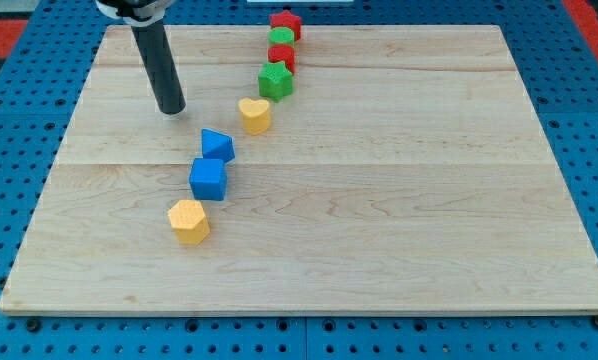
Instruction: Move yellow heart above blue triangle
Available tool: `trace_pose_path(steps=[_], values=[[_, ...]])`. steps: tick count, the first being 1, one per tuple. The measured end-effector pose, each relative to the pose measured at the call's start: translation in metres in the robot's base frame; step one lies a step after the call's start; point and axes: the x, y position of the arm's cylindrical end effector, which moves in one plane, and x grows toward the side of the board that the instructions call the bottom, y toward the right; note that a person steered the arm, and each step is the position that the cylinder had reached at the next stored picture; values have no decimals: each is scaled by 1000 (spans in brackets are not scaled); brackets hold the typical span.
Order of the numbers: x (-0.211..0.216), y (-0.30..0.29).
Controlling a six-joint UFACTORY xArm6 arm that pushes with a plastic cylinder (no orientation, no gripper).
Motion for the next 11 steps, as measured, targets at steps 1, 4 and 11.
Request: trace_pose_path(steps=[1,4,11], values=[[-7,33],[15,170],[38,120]])
